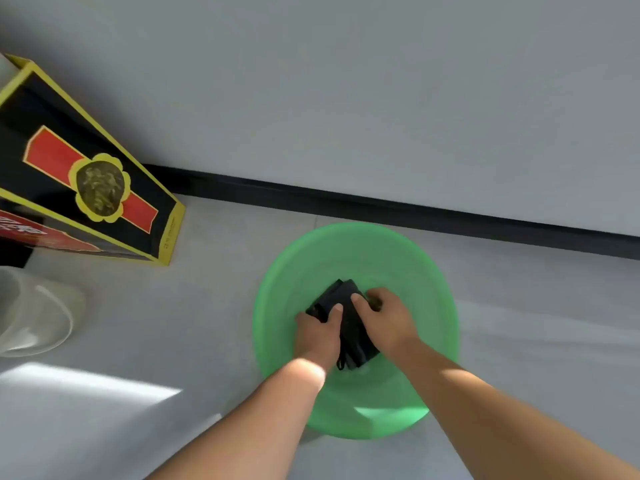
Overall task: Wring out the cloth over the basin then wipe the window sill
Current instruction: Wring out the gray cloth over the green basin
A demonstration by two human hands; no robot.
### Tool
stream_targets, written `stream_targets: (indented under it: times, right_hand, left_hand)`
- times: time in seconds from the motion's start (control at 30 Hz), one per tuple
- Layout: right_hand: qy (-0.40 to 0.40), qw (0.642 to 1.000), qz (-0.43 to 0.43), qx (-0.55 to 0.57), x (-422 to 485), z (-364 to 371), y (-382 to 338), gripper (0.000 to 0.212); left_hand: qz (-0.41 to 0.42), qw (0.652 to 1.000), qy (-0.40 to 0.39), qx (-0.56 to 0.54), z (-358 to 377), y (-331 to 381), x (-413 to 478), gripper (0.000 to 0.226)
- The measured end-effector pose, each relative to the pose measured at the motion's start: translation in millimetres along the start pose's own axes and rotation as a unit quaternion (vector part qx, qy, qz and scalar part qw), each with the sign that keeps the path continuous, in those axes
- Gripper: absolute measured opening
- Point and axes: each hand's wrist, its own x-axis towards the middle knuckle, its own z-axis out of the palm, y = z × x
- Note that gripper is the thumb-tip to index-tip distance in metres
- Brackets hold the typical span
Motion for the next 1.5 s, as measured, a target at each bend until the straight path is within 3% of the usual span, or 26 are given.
stream_targets:
  times: [0.1,0.2,0.3,0.33,0.47,0.73,0.8,0.87,0.97,1.07,1.13,1.2,1.37,1.5]
  right_hand:
    - [-0.031,0.997,0.046,0.052,4,6,0,0.043]
    - [-0.064,0.99,0.07,0.099,-3,6,-3,0.04]
    - [-0.081,0.983,0.062,0.151,-14,-4,-6,0.034]
    - [-0.089,0.981,0.052,0.166,-19,-9,-9,0.031]
    - [-0.126,0.974,0.016,0.186,-33,-33,-21,0.03]
    - [-0.163,0.965,-0.072,0.192,-59,-65,-34,0.021]
    - [-0.135,0.974,-0.087,0.163,-57,-64,-25,0.019]
    - [-0.118,0.981,-0.092,0.123,-53,-64,-17,0.017]
    - [-0.15,0.981,-0.082,0.09,-45,-68,-15,0.02]
    - [-0.235,0.963,-0.059,0.114,-43,-76,-22,0.029]
    - [-0.285,0.949,-0.031,0.128,-42,-78,-25,0.033]
    - [-0.284,0.946,0.001,0.154,-38,-79,-24,0.035]
    - [-0.205,0.928,0.115,0.289,-36,-69,-15,0.03]
    - [-0.185,0.931,0.176,0.261,-43,-45,-18,0.034]
  left_hand:
    - [-0.013,0.999,0.003,-0.041,0,1,6,0.056]
    - [-0.013,0.998,-0.047,-0.05,-2,2,6,0.059]
    - [-0.022,0.992,-0.086,-0.095,-5,6,-1,0.083]
    - [-0.037,0.988,-0.103,-0.106,-7,12,-8,0.081]
    - [-0.09,0.971,-0.152,-0.162,-17,40,-49,0.038]
    - [-0.025,0.951,-0.14,-0.273,-6,64,-89,0.035]
    - [0.026,0.965,-0.148,-0.215,-9,56,-87,0.027]
    - [0.086,0.985,-0.118,-0.088,-13,48,-73,0.021]
    - [0.128,0.988,-0.057,0.059,-24,45,-50,0.036]
    - [0.119,0.978,-0.171,0.009,-31,41,-38,0.059]
    - [0.123,0.966,-0.226,-0.015,-32,40,-35,0.041]
    - [0.15,0.966,-0.211,-0.01,-31,36,-32,0.027]
    - [0.194,0.976,-0.093,-0.037,-19,10,-25,0.035]
    - [0.245,0.969,-0.011,-0.015,-6,-4,-26,0.02]
